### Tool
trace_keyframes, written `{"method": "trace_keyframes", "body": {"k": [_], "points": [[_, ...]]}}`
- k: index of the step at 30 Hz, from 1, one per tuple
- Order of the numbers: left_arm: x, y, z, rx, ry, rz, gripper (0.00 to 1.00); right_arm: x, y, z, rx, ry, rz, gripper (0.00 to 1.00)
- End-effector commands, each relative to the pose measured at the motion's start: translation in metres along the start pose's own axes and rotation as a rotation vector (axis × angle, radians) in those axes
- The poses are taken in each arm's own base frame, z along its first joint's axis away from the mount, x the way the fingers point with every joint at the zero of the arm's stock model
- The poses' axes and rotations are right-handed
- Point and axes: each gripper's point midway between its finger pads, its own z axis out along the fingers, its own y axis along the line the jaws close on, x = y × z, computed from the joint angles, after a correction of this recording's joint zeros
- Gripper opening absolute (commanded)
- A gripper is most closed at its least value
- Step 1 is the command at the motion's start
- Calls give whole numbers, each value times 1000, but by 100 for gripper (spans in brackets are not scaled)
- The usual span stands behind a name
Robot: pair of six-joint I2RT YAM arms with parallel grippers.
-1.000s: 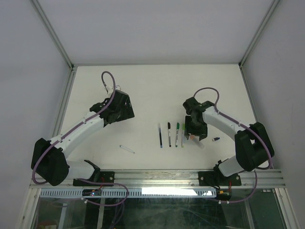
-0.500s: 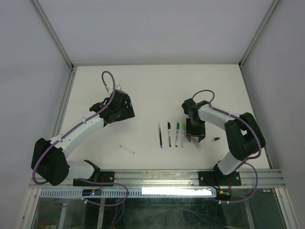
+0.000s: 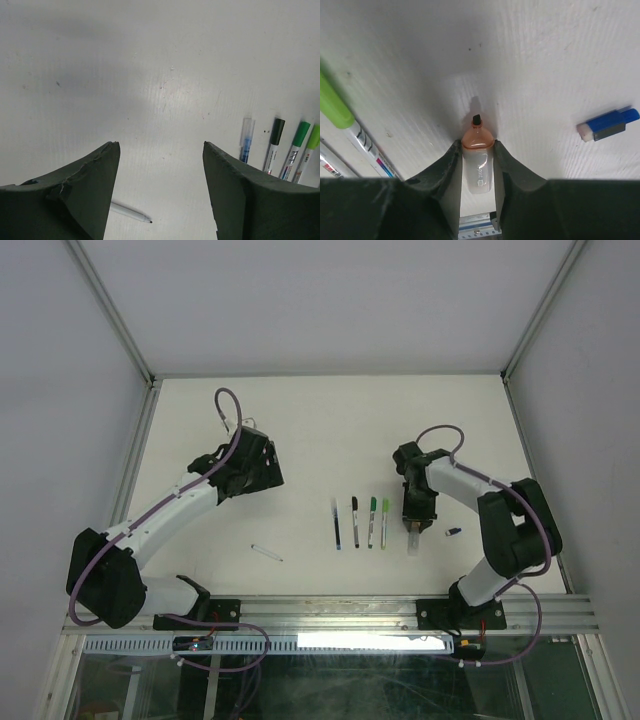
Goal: Insert the pens into the pen caps
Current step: Pick up the pen from the center of the board.
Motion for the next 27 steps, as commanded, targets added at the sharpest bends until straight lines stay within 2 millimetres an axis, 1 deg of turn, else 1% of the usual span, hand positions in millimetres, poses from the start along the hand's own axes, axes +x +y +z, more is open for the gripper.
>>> {"method": "trace_keyframes", "body": {"k": [1, 5, 9, 12, 14, 20, 24, 27], "points": [[-27, -29, -12, 143, -72, 24, 68, -31, 0, -14, -28, -160, 35, 17], [-29, -56, -25, 315, -90, 59, 69, -47, 12, -36, -120, -260, 63, 16], [-27, -80, -34, 471, -93, 89, 69, -65, 34, -66, -270, -365, 113, 15], [-22, -96, -36, 570, -80, 105, 69, -76, 51, -87, -376, -406, 138, 15], [-22, -108, -38, 643, -91, 118, 69, -81, 61, -100, -442, -421, 145, 15], [-16, -141, -48, 805, -108, 190, 70, -89, 95, -131, -636, -425, 152, 15], [0, -162, -49, 854, -112, 269, 70, -91, 122, -155, -806, -406, 154, 15], [10, -173, -48, 869, -112, 311, 70, -90, 136, -166, -872, -383, 141, 15]]}}
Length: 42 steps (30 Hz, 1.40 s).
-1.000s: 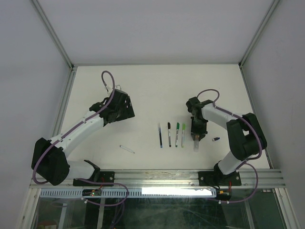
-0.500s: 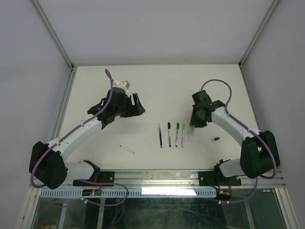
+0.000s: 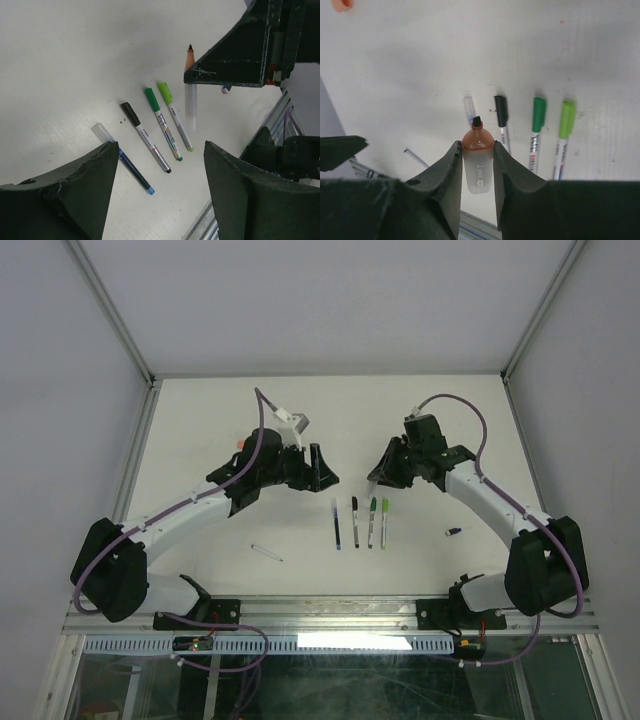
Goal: Insert the pens into the pen caps
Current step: Pick up the pen from the center of the board.
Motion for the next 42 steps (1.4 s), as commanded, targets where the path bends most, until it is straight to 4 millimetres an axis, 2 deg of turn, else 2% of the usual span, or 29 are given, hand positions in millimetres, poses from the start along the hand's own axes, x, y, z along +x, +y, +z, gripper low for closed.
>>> {"method": "trace_keyframes", "body": {"k": [1, 7, 12, 13, 17, 20, 31, 34, 37, 39, 42], "points": [[-10, -33, 11, 114, -50, 129, 70, -16, 65, -15, -238, -15, 13, 15], [-4, -43, 21, 146, -43, 138, 71, -11, 88, -21, -323, 18, 11, 15], [-6, -54, 24, 188, -46, 131, 71, -7, 98, -24, -354, 27, 10, 15], [0, -50, 31, 180, -24, 123, 70, -6, 100, -26, -364, 28, 10, 15], [7, -47, 39, 183, 6, 116, 65, -5, 107, -31, -390, 31, 9, 15], [11, -49, 42, 197, 23, 112, 55, -4, 110, -34, -399, 31, 5, 15], [6, -58, 40, 220, 21, 97, 6, -1, 113, -32, -389, 19, -8, 16], [2, -51, 38, 180, 8, 74, 0, -7, 115, -34, -379, -27, -35, 23], [-11, -35, 29, 136, -26, 13, 0, -18, 117, -40, -378, -107, -92, 39], [-21, -21, 18, 122, -51, -29, 0, -26, 119, -44, -389, -167, -141, 47], [-40, -4, -4, 83, -118, -38, 0, -45, 129, -50, -420, -271, -215, 52]]}}
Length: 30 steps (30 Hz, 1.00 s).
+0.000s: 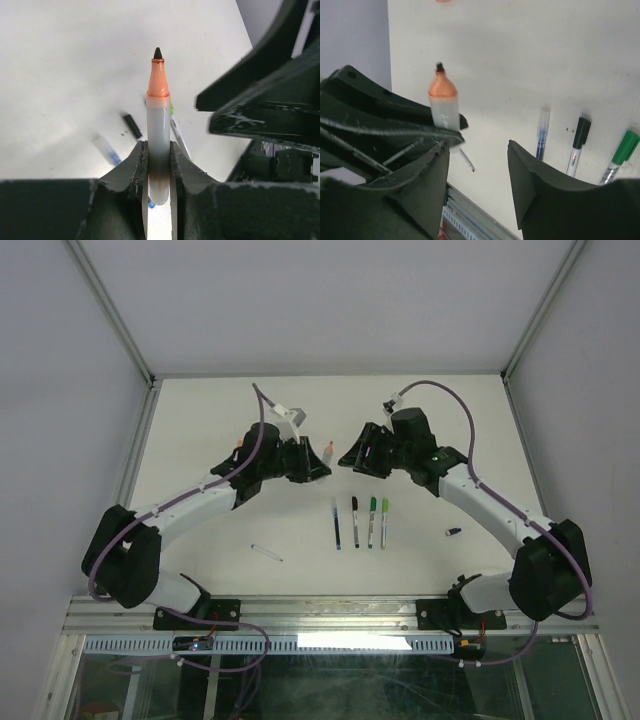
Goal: Insert the pens into the pen caps
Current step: Pick up the pen from the center of the board.
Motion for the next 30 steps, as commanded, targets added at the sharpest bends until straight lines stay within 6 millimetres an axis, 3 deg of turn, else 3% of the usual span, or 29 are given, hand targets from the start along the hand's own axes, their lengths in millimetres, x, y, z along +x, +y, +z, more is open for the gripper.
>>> {"method": "trace_keyframes", "body": {"k": [1, 6, 12, 17, 21, 30], "points": [[-51, 0, -43, -9, -172, 2, 0, -59, 52, -24, -148, -259, -226, 55], [-72, 35, -86, -171, -262, -41, 0, -84, 76, -14, -235, -350, -431, 58], [-89, 71, -149, -364, -398, -99, 0, -95, 94, 31, -302, -350, -670, 59], [-100, 69, -188, -477, -471, -63, 0, -86, 123, 81, -452, -252, -885, 59], [-104, 62, -213, -529, -518, -44, 0, -67, 132, 128, -590, -205, -1072, 59], [-99, 59, -234, -586, -523, -40, 0, -60, 140, 223, -642, -190, -1307, 59]]}}
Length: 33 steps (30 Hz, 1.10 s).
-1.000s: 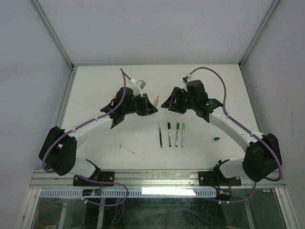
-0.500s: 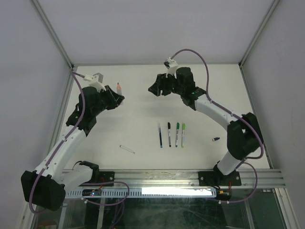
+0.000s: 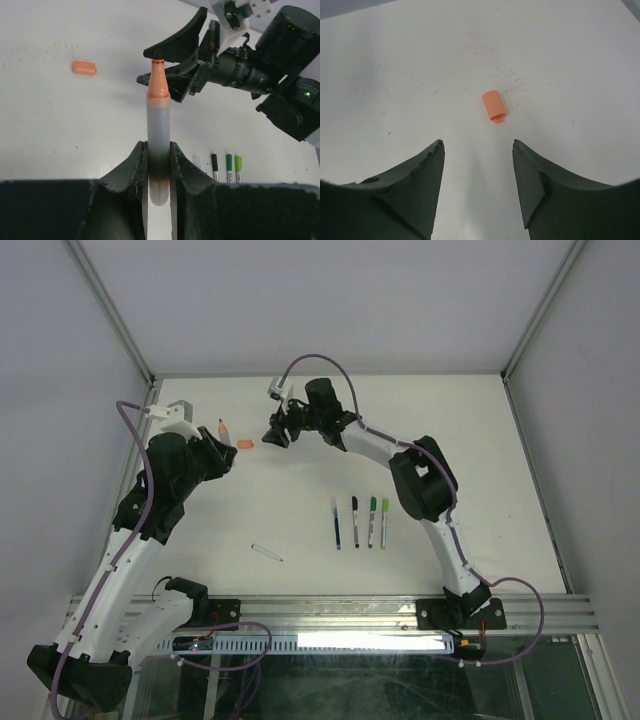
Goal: Insert the pens into the pen caps
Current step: Pick up the pen from the center of the board, then move the pen cap to the center of the board.
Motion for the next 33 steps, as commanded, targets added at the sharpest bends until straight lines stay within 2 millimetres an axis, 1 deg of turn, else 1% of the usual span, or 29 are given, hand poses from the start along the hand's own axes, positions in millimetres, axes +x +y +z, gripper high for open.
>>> {"method": "trace_keyframes", "body": {"k": [1, 6, 8, 10, 11, 12, 14, 17, 20, 21, 22, 24, 26, 28, 31, 33], "points": [[-18, 2, -12, -33, -46, 25, 0, -30, -4, 33, -71, -77, -224, 59], [-23, 4, -16, -51, -57, 34, 0, -14, -11, 67, -93, -49, -248, 59], [-22, 6, -16, -58, -51, 38, 0, -15, -13, 77, -88, -61, -260, 59], [-22, 6, -16, -61, -50, 40, 0, -10, -16, 87, -78, -63, -263, 59], [-22, 6, -17, -61, -49, 40, 0, -6, -17, 92, -74, -63, -265, 59], [-21, 7, -18, -65, -49, 40, 0, 2, -20, 103, -52, -63, -259, 59], [-20, 9, -19, -70, -49, 41, 0, 6, -20, 110, -39, -63, -260, 59], [-19, 10, -19, -76, -47, 43, 0, 12, -20, 117, -24, -55, -267, 59], [-18, 11, -19, -76, -46, 52, 0, 25, -22, 118, -24, -24, -274, 58], [-19, 11, -20, -78, -46, 54, 0, 29, -12, 124, -39, -13, -284, 58], [-19, 12, -20, -80, -48, 56, 0, 32, -10, 125, -37, -1, -293, 57], [-19, 13, -21, -86, -51, 58, 0, 34, -9, 126, -28, 17, -313, 56], [-18, 14, -22, -89, -52, 59, 0, 36, -13, 126, -10, 26, -317, 53], [-18, 14, -23, -88, -53, 59, 0, 39, -16, 125, 1, 44, -328, 48], [-17, 15, -23, -89, -54, 58, 0, 43, -18, 123, 10, 64, -332, 34], [-17, 15, -24, -89, -55, 58, 0, 43, -17, 122, 7, 65, -331, 31]]}}
